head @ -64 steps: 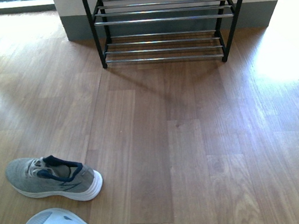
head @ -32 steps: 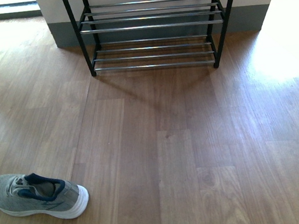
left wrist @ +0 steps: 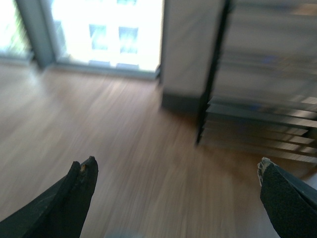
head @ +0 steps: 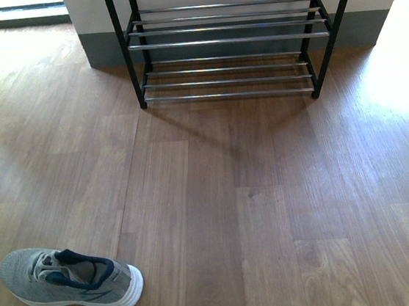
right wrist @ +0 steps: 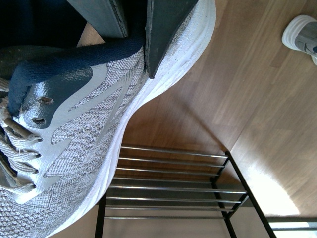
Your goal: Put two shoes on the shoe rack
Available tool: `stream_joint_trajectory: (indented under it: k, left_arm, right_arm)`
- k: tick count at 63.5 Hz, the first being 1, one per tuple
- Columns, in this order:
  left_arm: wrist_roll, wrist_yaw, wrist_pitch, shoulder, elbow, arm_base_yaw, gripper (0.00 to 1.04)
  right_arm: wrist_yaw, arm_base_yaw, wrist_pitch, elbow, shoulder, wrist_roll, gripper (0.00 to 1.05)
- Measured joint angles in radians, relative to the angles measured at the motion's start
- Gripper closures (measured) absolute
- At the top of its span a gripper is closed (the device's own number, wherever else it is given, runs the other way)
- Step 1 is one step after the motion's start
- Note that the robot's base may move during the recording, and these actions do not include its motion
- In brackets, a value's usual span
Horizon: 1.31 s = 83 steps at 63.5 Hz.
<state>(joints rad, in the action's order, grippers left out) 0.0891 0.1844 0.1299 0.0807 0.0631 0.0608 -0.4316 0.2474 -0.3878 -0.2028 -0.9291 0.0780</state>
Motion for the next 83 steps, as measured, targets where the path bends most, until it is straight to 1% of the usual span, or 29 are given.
stream_joint_trajectory:
  k: [1,2,3,4,5,7,8,11,13,20,29,30,37,44,49,66,73,83]
  left_arm:
    - [0.023,0.045,0.036,0.027,0.015,0.020,0.09]
    - [0.074,0.129,0.100,0.087,0.048,0.059,0.09]
    - [0.089,0.178,0.132,0.126,0.066,0.079,0.09]
    - [0.157,0.257,0.177,0.196,0.094,0.114,0.09]
    - [0.171,0.289,0.191,0.233,0.107,0.129,0.09]
    - [0.253,0.359,0.200,0.337,0.130,0.167,0.09]
    - [0.322,0.393,0.190,0.406,0.142,0.189,0.09]
    - [0.411,0.415,0.144,0.540,0.161,0.222,0.09]
    - [0.495,0.404,0.099,0.639,0.177,0.237,0.09]
    - [0.710,0.298,-0.091,0.995,0.238,0.267,0.09]
    - [0.872,0.214,-0.267,1.407,0.322,0.274,0.09]
    - [0.900,0.198,-0.291,1.491,0.341,0.277,0.09]
    - [0.983,0.138,-0.358,1.759,0.411,0.275,0.09]
    - [1.023,0.095,-0.379,1.949,0.471,0.251,0.09]
    - [1.028,0.080,-0.380,2.068,0.522,0.215,0.09]
    - [0.992,0.057,-0.345,2.320,0.711,0.095,0.09]
    - [0.964,0.033,-0.348,2.388,0.776,0.074,0.09]
    - [0.927,-0.008,-0.351,2.481,0.872,0.067,0.09]
  right_arm:
    - [0.000,0.000,0.000,0.000,0.000,0.000,1.03]
    - [-0.001,0.000,0.000,0.000,0.000,0.000,1.03]
    - [-0.002,0.000,0.000,0.000,0.000,0.000,1.03]
    - [-0.003,0.000,0.000,0.000,0.000,0.000,1.03]
    - [-0.003,0.000,0.000,0.000,0.000,0.000,1.03]
    - [-0.003,0.000,0.000,0.000,0.000,0.000,1.03]
    - [-0.004,0.000,0.000,0.000,0.000,0.000,1.03]
    - [-0.006,0.000,0.000,0.000,0.000,0.000,1.03]
    - [-0.005,0.000,0.000,0.000,0.000,0.000,1.03]
    - [-0.002,0.000,0.000,0.000,0.000,0.000,1.03]
    - [-0.003,0.000,0.000,0.000,0.000,0.000,1.03]
    - [-0.003,0.000,0.000,0.000,0.000,0.000,1.03]
    - [-0.003,0.000,0.000,0.000,0.000,0.000,1.03]
    - [-0.003,0.000,0.000,0.000,0.000,0.000,1.03]
    - [-0.003,0.000,0.000,0.000,0.000,0.000,1.03]
    - [-0.002,0.000,0.000,0.000,0.000,0.000,1.03]
    - [-0.003,0.000,0.000,0.000,0.000,0.000,1.03]
    - [-0.003,0.000,0.000,0.000,0.000,0.000,1.03]
